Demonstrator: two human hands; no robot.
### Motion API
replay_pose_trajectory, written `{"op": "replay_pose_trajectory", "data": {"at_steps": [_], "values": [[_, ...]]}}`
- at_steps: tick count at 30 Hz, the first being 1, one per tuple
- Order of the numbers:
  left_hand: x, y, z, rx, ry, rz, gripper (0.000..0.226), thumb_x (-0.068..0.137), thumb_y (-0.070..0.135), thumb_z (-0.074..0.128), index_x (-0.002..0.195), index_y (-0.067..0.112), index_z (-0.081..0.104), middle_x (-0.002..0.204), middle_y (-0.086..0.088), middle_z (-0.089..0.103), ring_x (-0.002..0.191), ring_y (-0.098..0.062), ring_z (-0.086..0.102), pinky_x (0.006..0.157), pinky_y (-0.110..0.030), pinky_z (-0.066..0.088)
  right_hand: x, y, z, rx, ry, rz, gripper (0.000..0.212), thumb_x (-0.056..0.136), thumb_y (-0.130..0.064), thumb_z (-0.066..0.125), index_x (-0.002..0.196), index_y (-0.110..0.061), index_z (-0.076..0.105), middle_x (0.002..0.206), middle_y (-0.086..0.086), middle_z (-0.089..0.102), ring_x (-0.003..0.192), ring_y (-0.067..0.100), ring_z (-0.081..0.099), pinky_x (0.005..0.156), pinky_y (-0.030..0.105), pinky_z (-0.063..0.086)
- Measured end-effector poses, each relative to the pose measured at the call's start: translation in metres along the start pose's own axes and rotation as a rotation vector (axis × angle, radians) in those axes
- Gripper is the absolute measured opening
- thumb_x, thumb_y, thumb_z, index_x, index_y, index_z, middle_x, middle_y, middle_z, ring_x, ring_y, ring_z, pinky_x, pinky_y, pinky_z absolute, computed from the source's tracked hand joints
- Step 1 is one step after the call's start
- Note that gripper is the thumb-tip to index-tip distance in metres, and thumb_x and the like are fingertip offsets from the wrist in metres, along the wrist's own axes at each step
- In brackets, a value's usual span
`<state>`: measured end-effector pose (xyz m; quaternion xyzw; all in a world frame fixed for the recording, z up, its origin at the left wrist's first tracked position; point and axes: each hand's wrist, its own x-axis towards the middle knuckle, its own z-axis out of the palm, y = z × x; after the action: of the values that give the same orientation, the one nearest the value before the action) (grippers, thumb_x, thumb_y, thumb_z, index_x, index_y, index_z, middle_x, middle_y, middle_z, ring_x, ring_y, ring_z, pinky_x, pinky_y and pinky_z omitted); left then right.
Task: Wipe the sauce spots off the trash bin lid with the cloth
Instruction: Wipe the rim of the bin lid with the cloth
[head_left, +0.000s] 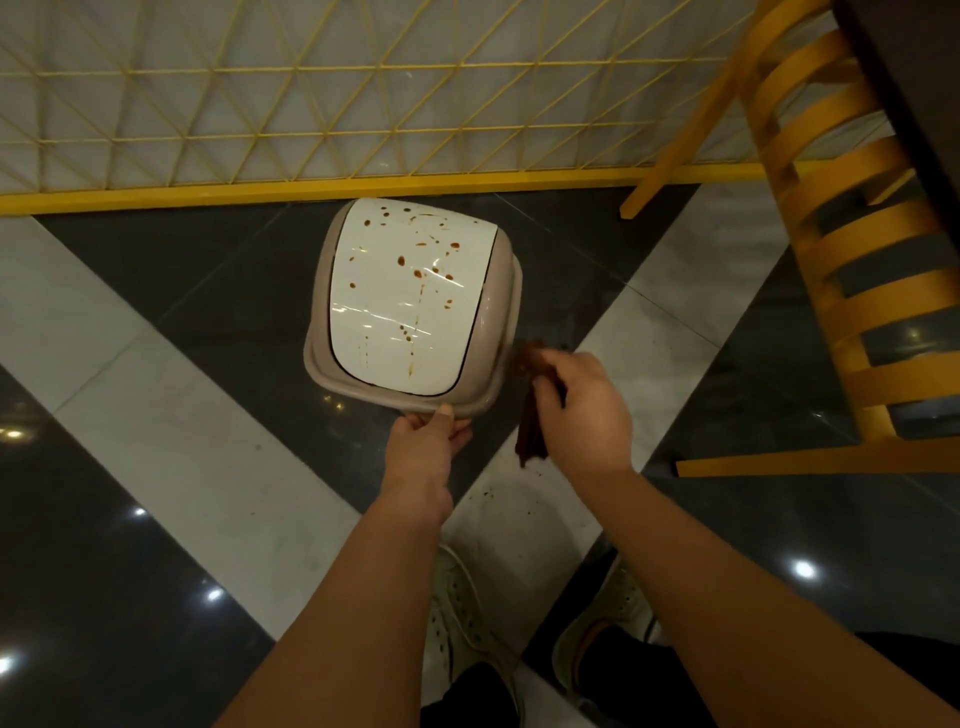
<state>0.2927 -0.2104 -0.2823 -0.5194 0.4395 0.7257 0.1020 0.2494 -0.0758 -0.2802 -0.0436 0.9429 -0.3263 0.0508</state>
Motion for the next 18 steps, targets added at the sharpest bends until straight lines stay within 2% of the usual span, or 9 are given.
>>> {"op": "replay_pose_trajectory", "data": {"at_steps": [2,5,8,10,12,14,18], "values": [[-0.002,0.0,0.001,-0.017,-0.011,0.004,0.031,0.098,0.013,0.051,0.128,0.005,0.051,0.122,-0.014,0.065,0.111,-0.023,0.062,0.091,-0.03,0.041,0.005,-0.011,0.005,0.014,0.014,0.004,0.025,0.094,-0.02,0.052,0.116,-0.026,0.06,0.107,-0.001,0.059,0.085,0.012,0.058,0.072,0.021,0.047],[-0.004,0.0,0.0,-0.046,-0.033,-0.01,0.031,0.098,0.013,0.051,0.128,0.005,0.053,0.122,-0.015,0.065,0.113,-0.024,0.061,0.098,-0.033,0.043,-0.017,-0.015,0.014,0.015,-0.117,-0.006,0.026,0.094,-0.02,0.051,0.118,-0.024,0.059,0.111,0.0,0.06,0.091,0.013,0.059,0.076,0.017,0.042],[-0.008,0.003,-0.007,-0.005,-0.075,-0.081,0.035,0.098,0.016,0.051,0.132,0.007,0.052,0.125,-0.011,0.064,0.124,-0.025,0.054,0.11,-0.038,0.033,-0.028,0.001,0.007,-0.084,-0.181,-0.067,0.027,0.093,-0.02,0.053,0.118,-0.027,0.062,0.109,-0.002,0.061,0.089,0.013,0.059,0.072,0.014,0.037],[-0.013,0.005,-0.015,0.042,-0.12,-0.151,0.041,0.098,0.018,0.052,0.138,0.009,0.048,0.133,-0.01,0.06,0.132,-0.026,0.046,0.117,-0.042,0.023,-0.021,0.009,-0.003,-0.109,-0.164,-0.045,0.028,0.093,-0.02,0.052,0.118,-0.026,0.062,0.108,-0.001,0.06,0.086,0.013,0.058,0.071,0.016,0.04],[-0.014,0.011,-0.023,0.06,-0.107,-0.178,0.045,0.096,0.019,0.055,0.139,0.009,0.046,0.138,-0.01,0.056,0.135,-0.027,0.042,0.117,-0.044,0.022,-0.014,0.01,-0.012,-0.104,-0.114,-0.01,0.028,0.094,-0.02,0.05,0.12,-0.025,0.06,0.109,0.0,0.059,0.083,0.012,0.057,0.071,0.019,0.044],[-0.013,0.017,-0.032,0.011,-0.037,-0.129,0.043,0.096,0.018,0.056,0.137,0.01,0.048,0.138,-0.011,0.055,0.133,-0.028,0.045,0.115,-0.043,0.028,-0.011,0.004,-0.016,-0.088,-0.074,-0.032,0.029,0.094,-0.02,0.05,0.121,-0.026,0.06,0.107,-0.001,0.058,0.078,0.011,0.056,0.068,0.021,0.048],[-0.004,0.022,-0.038,-0.143,0.043,-0.024,0.036,0.095,0.018,0.058,0.13,0.015,0.053,0.128,-0.007,0.061,0.115,-0.022,0.056,0.104,-0.039,0.037,-0.015,-0.009,-0.013,-0.1,-0.075,-0.165,0.028,0.091,-0.022,0.056,0.117,-0.026,0.063,0.103,-0.002,0.061,0.077,0.012,0.059,0.064,0.02,0.048]]}}
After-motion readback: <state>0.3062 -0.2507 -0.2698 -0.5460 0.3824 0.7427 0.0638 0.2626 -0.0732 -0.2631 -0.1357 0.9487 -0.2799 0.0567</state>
